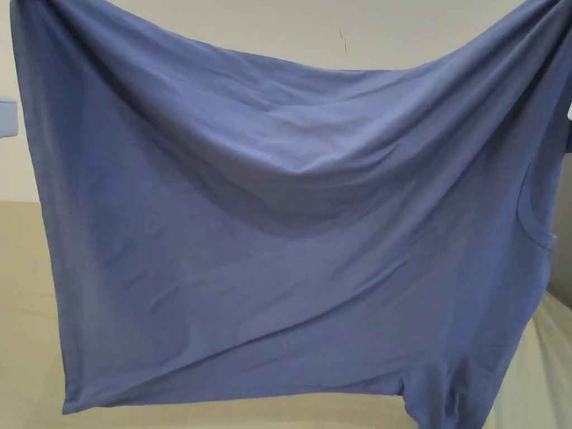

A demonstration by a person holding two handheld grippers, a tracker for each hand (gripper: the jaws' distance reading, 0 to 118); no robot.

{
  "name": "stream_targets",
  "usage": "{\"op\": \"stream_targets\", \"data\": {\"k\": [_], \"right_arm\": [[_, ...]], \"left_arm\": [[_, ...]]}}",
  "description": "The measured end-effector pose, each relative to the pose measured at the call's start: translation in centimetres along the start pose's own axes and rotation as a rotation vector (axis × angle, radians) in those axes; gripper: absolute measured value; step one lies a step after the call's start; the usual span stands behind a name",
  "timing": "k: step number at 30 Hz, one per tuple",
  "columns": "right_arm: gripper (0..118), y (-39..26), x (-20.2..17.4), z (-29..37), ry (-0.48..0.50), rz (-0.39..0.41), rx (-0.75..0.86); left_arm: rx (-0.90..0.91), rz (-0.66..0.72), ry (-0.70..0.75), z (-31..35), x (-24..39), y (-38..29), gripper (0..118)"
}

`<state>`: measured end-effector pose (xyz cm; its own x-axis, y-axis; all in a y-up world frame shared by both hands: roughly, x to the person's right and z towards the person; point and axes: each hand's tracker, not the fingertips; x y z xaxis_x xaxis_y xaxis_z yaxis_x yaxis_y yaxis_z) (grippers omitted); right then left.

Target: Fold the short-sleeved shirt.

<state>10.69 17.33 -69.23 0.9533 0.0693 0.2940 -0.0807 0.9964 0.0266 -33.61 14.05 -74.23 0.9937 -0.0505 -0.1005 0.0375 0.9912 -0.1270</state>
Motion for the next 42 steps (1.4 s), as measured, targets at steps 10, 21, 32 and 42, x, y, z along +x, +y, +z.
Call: {"op": "stream_targets", "data": {"k": [10,21,32,42], "right_arm": [[6,-3.6,-2.4,-3.7,-0.012,0.014,-0.056],[6,-14.7,-1.8,-1.7,0.057,0.024,-0.268],[6,-26.3,1.0,10.1,0.217,0.049,-0.444],[6,-36.9,4.1,25.8,0.273,0.017,-0.607]], "left_arm": [[-0.083,-0.067,0.027,-5.8,2.3,-4.5,5],[-0.319,-0.116,-0.003,-4.8,0.7,-17.0,4],[-0.518,-0.132,-0.076,6.5,-2.4,-28.9,4],[-0.616,-0.077,-0.117,19.2,-4.6,-38.7,4]]}}
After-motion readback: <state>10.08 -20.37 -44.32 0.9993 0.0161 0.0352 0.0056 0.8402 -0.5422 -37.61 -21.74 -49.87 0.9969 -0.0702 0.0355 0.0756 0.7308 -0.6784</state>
